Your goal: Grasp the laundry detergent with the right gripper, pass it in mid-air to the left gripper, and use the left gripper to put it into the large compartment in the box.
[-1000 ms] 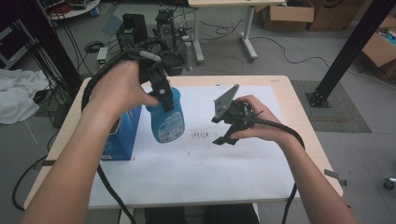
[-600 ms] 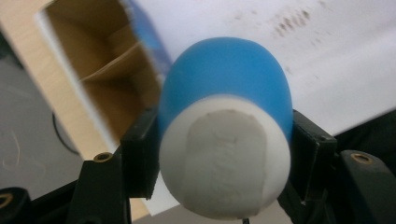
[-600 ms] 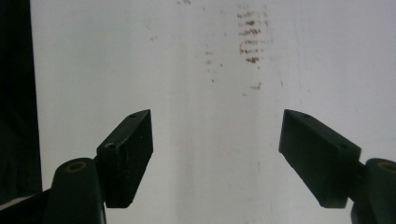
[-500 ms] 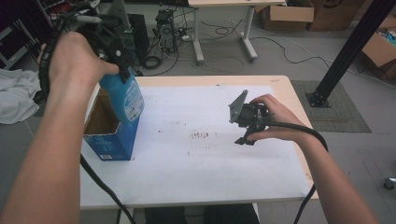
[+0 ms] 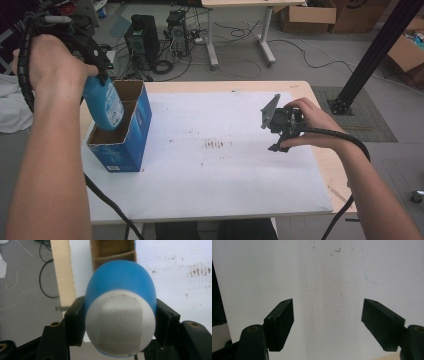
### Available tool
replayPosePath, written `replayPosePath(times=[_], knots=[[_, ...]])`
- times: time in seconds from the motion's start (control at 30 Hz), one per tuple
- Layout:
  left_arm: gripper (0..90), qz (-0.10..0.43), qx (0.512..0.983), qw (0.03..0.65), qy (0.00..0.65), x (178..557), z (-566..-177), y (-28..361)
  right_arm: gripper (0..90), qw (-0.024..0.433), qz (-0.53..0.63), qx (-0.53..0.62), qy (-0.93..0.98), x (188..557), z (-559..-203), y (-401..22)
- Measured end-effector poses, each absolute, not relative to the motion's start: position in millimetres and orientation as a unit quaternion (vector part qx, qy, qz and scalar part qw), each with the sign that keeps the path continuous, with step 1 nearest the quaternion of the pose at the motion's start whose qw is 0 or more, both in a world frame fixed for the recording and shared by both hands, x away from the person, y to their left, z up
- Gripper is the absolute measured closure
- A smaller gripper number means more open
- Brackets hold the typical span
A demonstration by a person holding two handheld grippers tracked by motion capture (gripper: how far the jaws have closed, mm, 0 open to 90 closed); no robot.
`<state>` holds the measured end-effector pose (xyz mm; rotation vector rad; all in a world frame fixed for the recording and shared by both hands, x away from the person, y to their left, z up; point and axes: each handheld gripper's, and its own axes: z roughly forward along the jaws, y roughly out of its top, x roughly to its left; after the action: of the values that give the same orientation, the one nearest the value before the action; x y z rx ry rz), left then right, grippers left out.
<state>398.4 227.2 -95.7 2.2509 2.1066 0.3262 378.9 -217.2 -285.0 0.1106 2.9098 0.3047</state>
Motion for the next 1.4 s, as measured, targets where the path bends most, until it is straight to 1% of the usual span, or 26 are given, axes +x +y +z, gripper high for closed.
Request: replayPosePath(times=[0.17, 0.4, 0.73, 0.77, 0.8, 0.87, 1.07, 1.23, 1.4], knots=[[38.7, 0.102, 0.715, 0.028, 0.691, 400.8, -102.1, 233.9, 26.1, 0.109, 0.104, 0.042, 0.988, 380.1, -283.7, -224.0], [38.7, 0.11, 0.714, 0.021, 0.691, 405.4, -114.3, 233.5, 26.1, 0.109, 0.106, 0.046, 0.987, 381.4, -285.2, -228.1], [38.7, 0.098, 0.712, 0.01, 0.695, 414.4, -151.0, 232.8, 26.7, 0.11, 0.108, 0.043, 0.987, 380.6, -286.7, -230.0], [38.7, 0.095, 0.712, 0.006, 0.696, 416.0, -160.7, 233.2, 26.7, 0.11, 0.108, 0.044, 0.987, 380.1, -286.7, -230.5], [38.7, 0.095, 0.712, 0.006, 0.696, 416.0, -160.7, 233.2, 26.7, 0.11, 0.108, 0.044, 0.987, 380.1, -286.7, -230.5], [38.7, 0.09, 0.712, 0.001, 0.697, 418.3, -174.9, 233.2, 26.8, 0.111, 0.108, 0.045, 0.987, 380.3, -287.3, -231.3], [38.7, 0.081, 0.715, -0.009, 0.694, 422.8, -199.3, 233.0, 26.8, 0.108, 0.107, 0.047, 0.987, 380.5, -290.0, -232.1], [38.7, 0.083, 0.714, -0.023, 0.694, 425.5, -214.5, 231.1, 26.7, 0.105, 0.109, 0.047, 0.987, 381.2, -292.2, -232.9], [38.7, 0.079, 0.713, -0.024, 0.696, 426.3, -224.3, 232.5, 26.7, 0.105, 0.112, 0.047, 0.987, 381.3, -293.4, -232.2]])
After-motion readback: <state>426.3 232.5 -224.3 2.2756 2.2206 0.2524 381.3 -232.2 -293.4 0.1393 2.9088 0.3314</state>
